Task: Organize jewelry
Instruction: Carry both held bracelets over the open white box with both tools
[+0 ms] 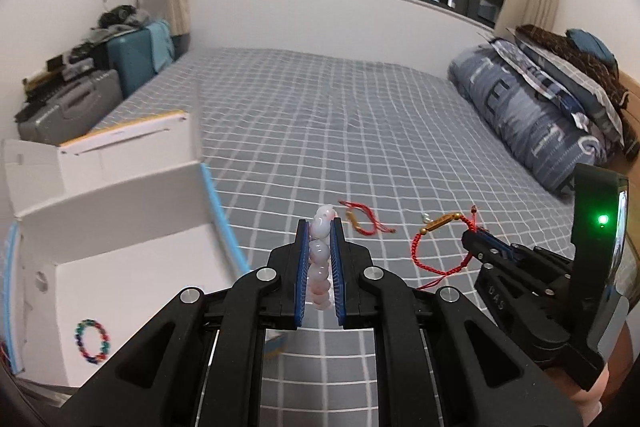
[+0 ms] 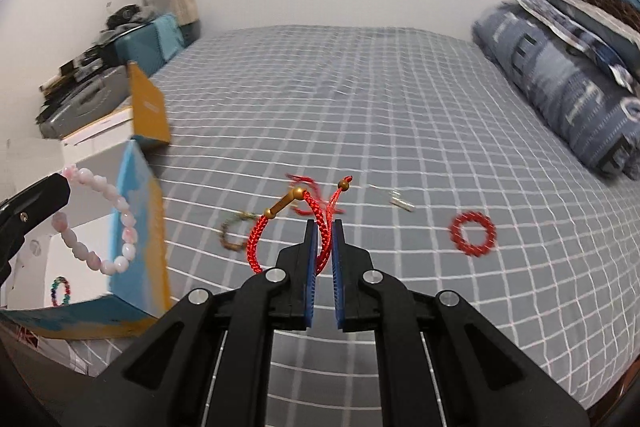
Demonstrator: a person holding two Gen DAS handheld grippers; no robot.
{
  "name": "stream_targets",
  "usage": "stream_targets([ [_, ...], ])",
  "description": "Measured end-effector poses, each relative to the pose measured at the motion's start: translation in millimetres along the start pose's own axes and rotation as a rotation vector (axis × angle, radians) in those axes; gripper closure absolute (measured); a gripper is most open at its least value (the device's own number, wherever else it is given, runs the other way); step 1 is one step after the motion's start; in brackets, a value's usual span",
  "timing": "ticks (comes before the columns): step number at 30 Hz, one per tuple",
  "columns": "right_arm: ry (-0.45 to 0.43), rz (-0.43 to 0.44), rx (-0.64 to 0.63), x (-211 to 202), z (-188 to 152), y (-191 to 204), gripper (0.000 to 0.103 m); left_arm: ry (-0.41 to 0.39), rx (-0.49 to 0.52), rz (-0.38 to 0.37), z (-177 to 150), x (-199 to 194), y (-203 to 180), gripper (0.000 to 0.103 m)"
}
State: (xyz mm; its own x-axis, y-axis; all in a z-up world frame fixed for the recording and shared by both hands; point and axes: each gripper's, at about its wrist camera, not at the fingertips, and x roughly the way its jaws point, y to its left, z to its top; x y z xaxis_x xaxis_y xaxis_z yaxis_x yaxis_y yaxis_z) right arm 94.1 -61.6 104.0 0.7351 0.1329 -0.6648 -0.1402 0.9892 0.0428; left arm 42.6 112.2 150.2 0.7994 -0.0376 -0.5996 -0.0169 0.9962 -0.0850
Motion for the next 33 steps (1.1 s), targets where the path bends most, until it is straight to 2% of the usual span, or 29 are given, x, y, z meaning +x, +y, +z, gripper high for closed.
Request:
stream_targets([
  [4,-0.031,0.037,-0.040,-3,5,34,0.097,-0.043,-0.012,0.067,-2,-15,24,0.093],
  [10,-0.065,0.111,-0.074,-5,11,85,0.097,-0.059,-0.088,0.153,-9,-32,79,0.093],
  [20,-0.080,0.223,-0.184,-3,1,187,0.097,-0.041,-0.165,0.270,-30,-48,154,0.093],
  [28,-0.012,0.251,-0.264,21,-18,247,0.097,0.030,-0.241,0.360,-59,-36,201,0.093],
  [33,0.075,0.240,-0.281,51,-25,260,0.097,0.098,-0.293,0.352,-72,-22,225,0.093],
])
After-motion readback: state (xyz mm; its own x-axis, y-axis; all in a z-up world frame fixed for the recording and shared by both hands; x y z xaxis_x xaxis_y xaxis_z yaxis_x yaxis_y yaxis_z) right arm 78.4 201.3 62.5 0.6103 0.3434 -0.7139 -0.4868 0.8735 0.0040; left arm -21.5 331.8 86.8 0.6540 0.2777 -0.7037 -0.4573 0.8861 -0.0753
